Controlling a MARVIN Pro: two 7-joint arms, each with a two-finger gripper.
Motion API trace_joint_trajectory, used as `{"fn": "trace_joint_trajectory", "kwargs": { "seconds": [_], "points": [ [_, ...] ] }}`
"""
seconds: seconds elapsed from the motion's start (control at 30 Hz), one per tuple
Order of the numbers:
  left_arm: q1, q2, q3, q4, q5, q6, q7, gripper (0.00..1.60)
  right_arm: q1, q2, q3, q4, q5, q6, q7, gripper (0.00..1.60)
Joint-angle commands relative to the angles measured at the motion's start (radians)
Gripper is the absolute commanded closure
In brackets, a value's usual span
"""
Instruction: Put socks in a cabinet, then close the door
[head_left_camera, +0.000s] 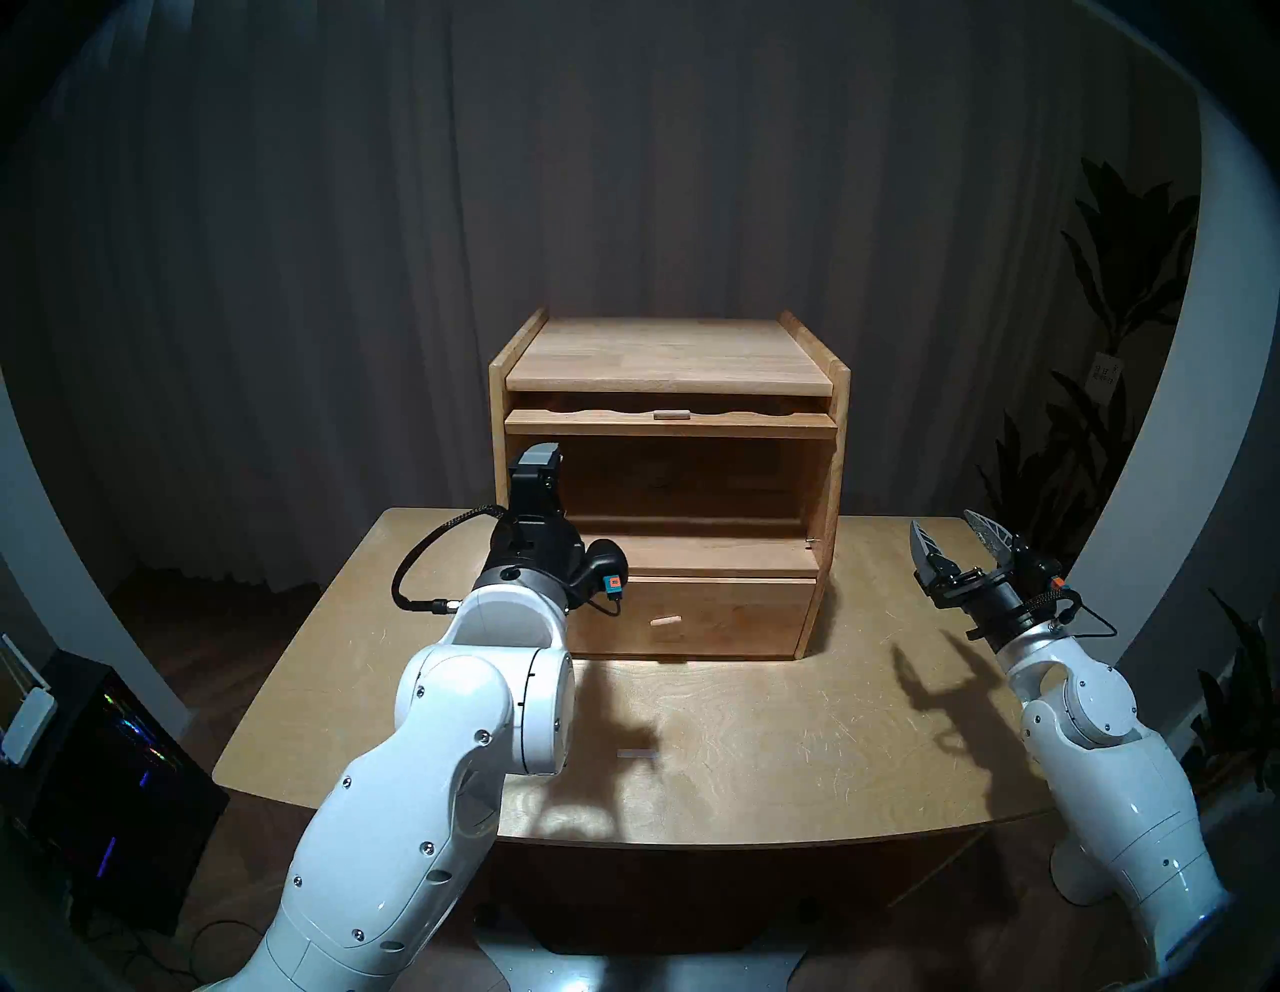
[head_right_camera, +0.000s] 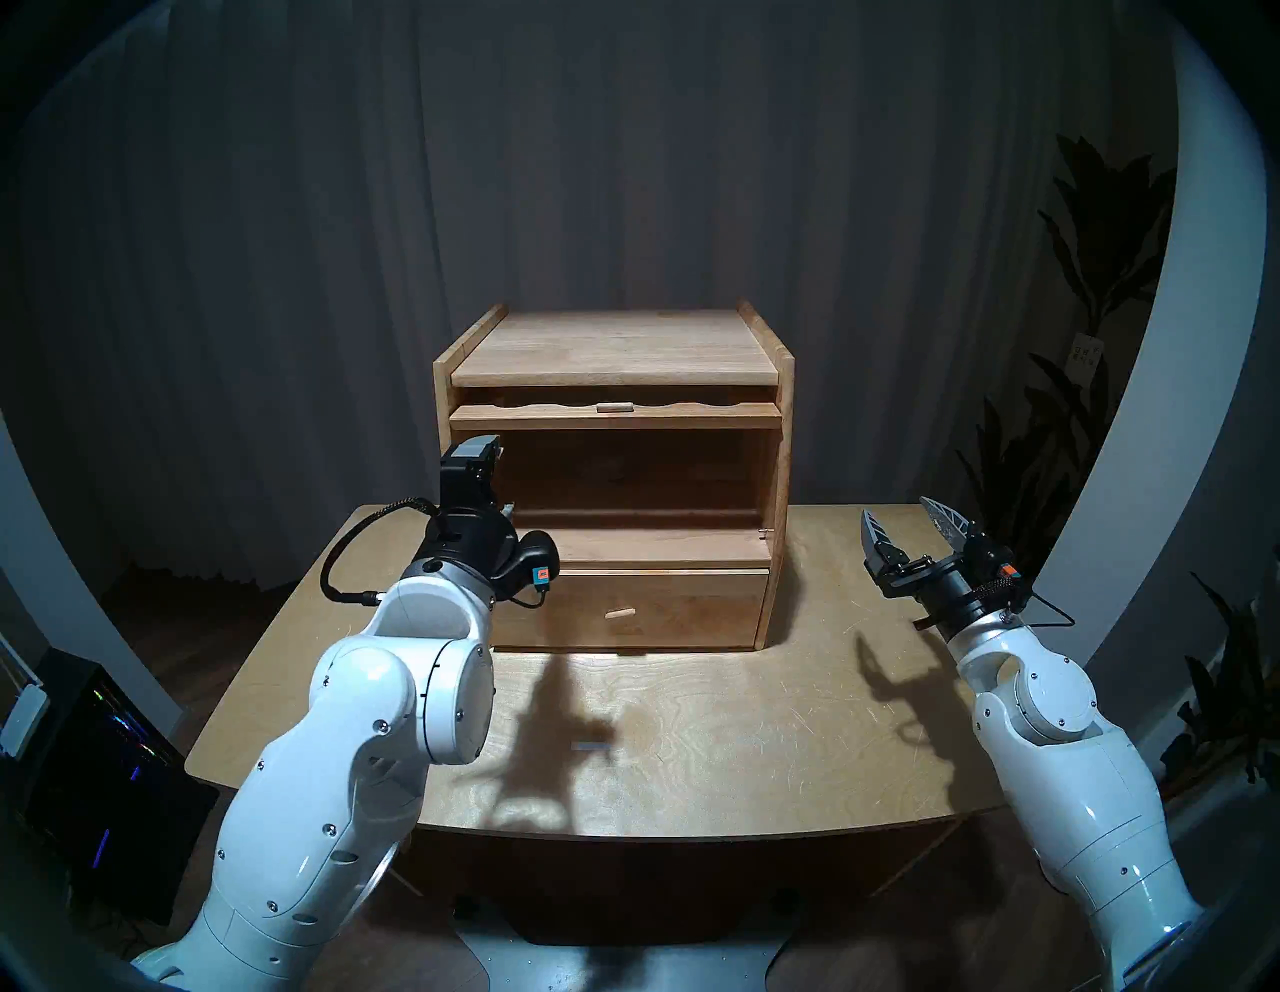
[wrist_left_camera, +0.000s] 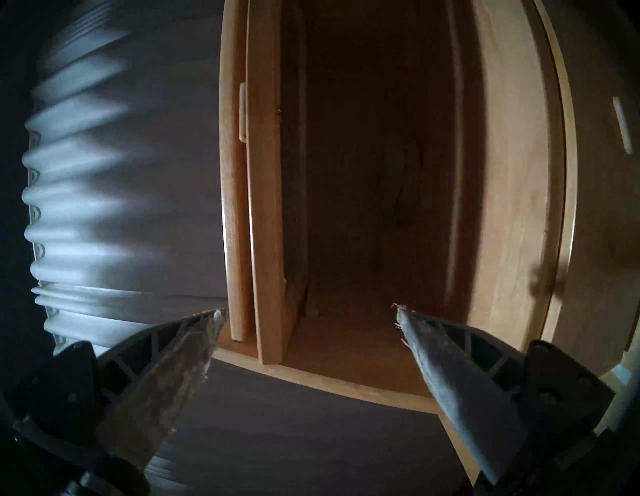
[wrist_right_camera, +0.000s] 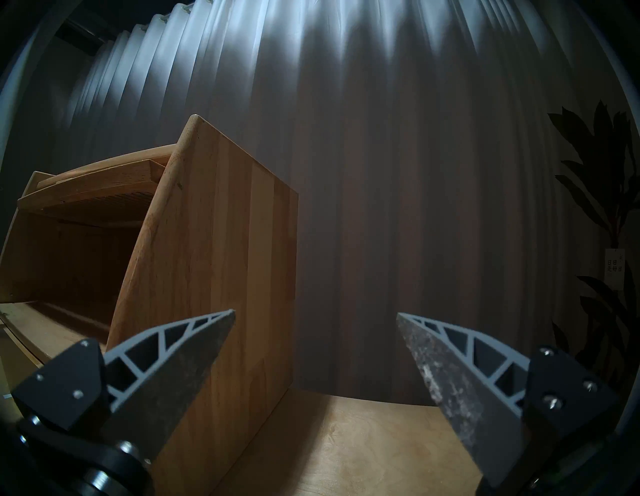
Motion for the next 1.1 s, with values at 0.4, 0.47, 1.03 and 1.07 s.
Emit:
{"fn": "trace_joint_trajectory", "kwargs": {
  "seconds": [0.4,0.47,1.03,1.07],
  "points": [
    [-0.221,-0.084,-0.063,0.059,0.006,-0.076,-0.163,0.0,0.011,-0.003,0.01,-0.009,0.001,-0.021,0.003,0.0],
    [-0.237,-0.089,-0.053,0.094,0.012,-0.069,-0.144,0.0,0.011,-0.003,0.011,-0.009,0.001,-0.022,0.003,0.0],
    [-0.287,-0.145,-0.01,0.251,0.051,-0.038,-0.053,0.0,0.011,-0.001,0.009,-0.009,0.001,-0.024,0.0,0.0],
    [-0.293,-0.154,-0.011,0.251,0.047,-0.036,-0.052,0.0,0.011,-0.001,0.008,-0.009,0.001,-0.024,0.0,0.0]
  ]
}}
